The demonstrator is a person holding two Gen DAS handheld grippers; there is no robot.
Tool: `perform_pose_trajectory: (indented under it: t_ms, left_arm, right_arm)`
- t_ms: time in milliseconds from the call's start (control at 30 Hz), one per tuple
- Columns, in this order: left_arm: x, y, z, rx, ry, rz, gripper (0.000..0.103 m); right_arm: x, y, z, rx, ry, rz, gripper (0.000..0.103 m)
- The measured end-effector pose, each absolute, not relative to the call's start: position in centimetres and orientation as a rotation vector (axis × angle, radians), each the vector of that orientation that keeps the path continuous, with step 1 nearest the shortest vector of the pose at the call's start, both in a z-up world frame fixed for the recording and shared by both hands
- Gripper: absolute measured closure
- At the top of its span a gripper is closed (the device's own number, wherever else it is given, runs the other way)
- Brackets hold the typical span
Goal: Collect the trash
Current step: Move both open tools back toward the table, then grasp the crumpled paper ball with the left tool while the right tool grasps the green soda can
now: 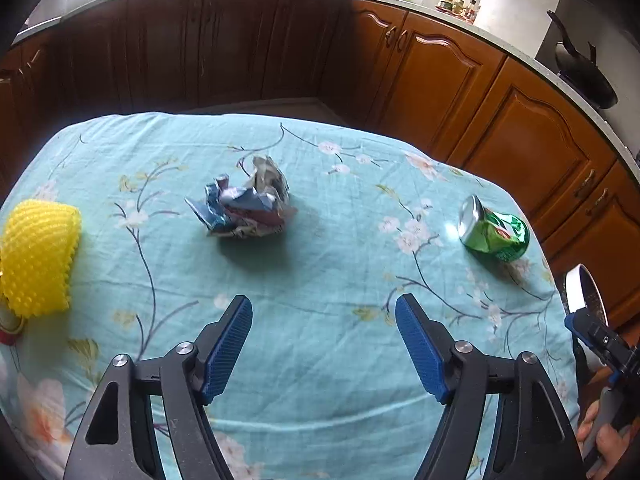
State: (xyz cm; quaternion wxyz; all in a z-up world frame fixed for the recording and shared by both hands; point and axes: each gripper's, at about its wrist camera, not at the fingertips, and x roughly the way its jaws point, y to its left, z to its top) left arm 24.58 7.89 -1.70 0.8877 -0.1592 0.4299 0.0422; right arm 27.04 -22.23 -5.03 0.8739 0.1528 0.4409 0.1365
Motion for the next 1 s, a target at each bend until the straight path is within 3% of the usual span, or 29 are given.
perform_pose_trajectory:
  t_ms: [467, 600, 667, 700, 767, 833, 900, 967, 1000]
  left_arm:
    - [31.0, 10.8, -1.9, -0.195, 0.849, 0.249, 0.021]
    - [32.6, 11.2, -3.6, -0.180, 0.880, 0.256, 0.023]
    - [33.1, 11.1, -4.4, -0.170, 0.901, 0.250, 0.032]
    - [33.3, 11.1, -4.8, -0.176, 0.915, 0.231, 0.046]
    - [33.5, 10.9, -5.0, -0.166, 0.911, 0.223, 0.052]
    - [33.2, 10.6, -4.6, -0.157, 0.898, 0.202, 0.066]
    - [32.7, 10.0, -4.2, -0.164, 0.890, 0.174, 0.074]
    - [32.0, 9.0, -3.8, -0.160, 0.883, 0.142, 0.094]
    - [31.7, 8.5, -3.6, -0.165, 0.886, 0.123, 0.094]
  right_arm:
    - [34.7, -21.3, -6.0, 0.328, 0.917, 0.200, 0.012]
    - [36.4, -21.0, -7.2, 0.298, 0.950, 0.166, 0.028]
    - [36.9, -21.0, -7.9, 0.297, 0.967, 0.152, 0.042]
    - [37.0, -21.0, -8.1, 0.295, 0.969, 0.147, 0.054]
    - [36.8, -21.1, -8.3, 0.299, 0.964, 0.167, 0.061]
    - [36.4, -20.9, -7.9, 0.286, 0.952, 0.190, 0.077]
    - [35.7, -20.6, -7.1, 0.269, 0.937, 0.193, 0.082]
    - [34.8, -20.8, -6.3, 0.272, 0.920, 0.199, 0.083]
    - [34.2, -21.1, -5.9, 0.281, 0.909, 0.200, 0.084]
